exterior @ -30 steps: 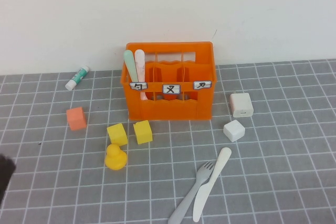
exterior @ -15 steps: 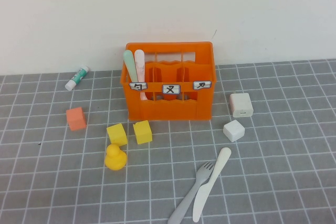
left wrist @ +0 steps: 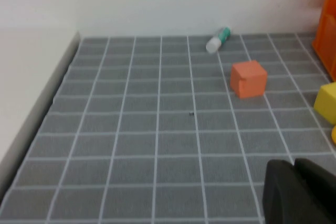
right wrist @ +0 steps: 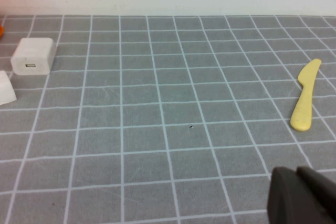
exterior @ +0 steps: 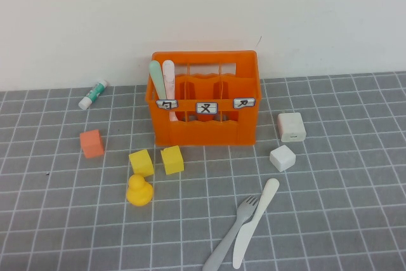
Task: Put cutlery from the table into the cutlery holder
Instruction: Pick up the fork
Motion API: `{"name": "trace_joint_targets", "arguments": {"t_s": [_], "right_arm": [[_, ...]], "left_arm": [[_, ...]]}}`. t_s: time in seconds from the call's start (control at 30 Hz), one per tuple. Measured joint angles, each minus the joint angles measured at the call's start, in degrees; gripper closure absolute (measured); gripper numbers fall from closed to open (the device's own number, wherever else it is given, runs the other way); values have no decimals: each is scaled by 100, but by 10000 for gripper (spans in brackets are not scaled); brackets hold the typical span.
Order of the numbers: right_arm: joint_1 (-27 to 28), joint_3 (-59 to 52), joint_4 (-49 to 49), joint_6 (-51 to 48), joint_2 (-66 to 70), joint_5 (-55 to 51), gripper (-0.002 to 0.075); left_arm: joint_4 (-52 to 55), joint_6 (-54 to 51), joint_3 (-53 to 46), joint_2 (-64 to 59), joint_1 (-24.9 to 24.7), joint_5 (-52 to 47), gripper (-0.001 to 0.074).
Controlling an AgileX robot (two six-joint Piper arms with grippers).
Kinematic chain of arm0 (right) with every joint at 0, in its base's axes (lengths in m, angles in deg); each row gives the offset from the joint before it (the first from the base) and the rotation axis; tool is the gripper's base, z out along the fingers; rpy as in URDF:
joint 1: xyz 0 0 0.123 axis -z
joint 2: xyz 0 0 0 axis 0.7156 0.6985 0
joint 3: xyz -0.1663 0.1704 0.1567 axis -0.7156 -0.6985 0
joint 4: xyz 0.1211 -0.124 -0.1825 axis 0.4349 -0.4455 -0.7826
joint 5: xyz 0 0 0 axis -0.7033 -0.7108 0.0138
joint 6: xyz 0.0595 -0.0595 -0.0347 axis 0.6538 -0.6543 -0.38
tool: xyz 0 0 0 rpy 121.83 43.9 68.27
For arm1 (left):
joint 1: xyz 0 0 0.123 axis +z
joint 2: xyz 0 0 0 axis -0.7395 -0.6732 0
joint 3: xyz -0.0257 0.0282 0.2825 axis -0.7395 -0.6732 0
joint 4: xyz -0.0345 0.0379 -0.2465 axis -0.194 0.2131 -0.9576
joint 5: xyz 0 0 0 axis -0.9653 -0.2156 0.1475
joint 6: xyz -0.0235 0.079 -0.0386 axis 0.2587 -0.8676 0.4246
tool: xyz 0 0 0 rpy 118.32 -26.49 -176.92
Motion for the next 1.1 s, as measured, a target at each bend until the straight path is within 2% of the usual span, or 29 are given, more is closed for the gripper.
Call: {"name": "trace_joint_targets", "arguments": {"t_s": [0.2, 1.1], "right_arm": [[0, 0, 0, 0, 0, 0, 729], [0, 10, 0, 0, 0, 0, 729]], "left_arm": [[0, 144, 0, 9, 0, -304, 735], [0, 100, 0, 9, 0, -325, 735]]}}
